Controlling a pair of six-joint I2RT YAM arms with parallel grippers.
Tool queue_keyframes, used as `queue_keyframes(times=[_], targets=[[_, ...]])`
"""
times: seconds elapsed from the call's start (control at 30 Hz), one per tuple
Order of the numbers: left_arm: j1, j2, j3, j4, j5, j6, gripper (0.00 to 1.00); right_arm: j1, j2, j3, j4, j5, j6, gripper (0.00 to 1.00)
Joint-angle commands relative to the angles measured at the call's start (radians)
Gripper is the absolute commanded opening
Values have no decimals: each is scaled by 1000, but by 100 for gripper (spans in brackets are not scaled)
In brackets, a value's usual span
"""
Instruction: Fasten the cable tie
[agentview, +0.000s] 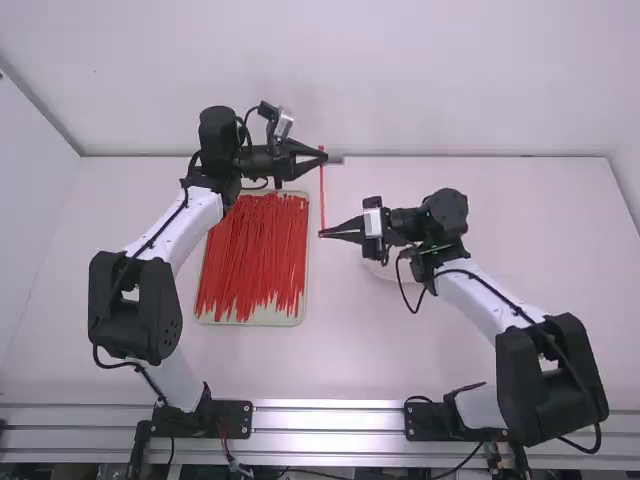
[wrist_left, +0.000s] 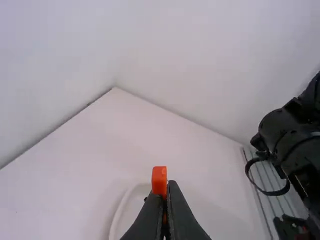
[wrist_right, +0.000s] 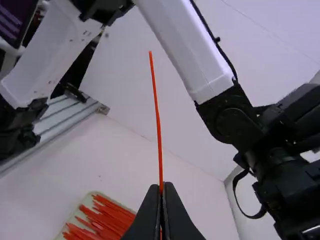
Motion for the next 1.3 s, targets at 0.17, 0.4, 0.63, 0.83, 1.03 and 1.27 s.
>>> queue_keyframes(times=[0.17,0.4,0.63,0.83,1.03,1.27], targets=[[-6,0,-5,-2,-45,253,2,-21,2,73,-14,151,432,0],[-13,0,-5,0,-42,350,2,-37,2,143,-269,221,487,0],[-7,0,-5,90,20,333,2,-43,2,149,-397,214,513,0],[-3,0,-5,216,181,393,2,-20,2,147,-485,212,505,0],[1,0,-5,261,245,536,2,-15,2,146,-483,199,601,0],[-3,0,-5,404,236,526,2,-13,2,146,-483,226,665,0]])
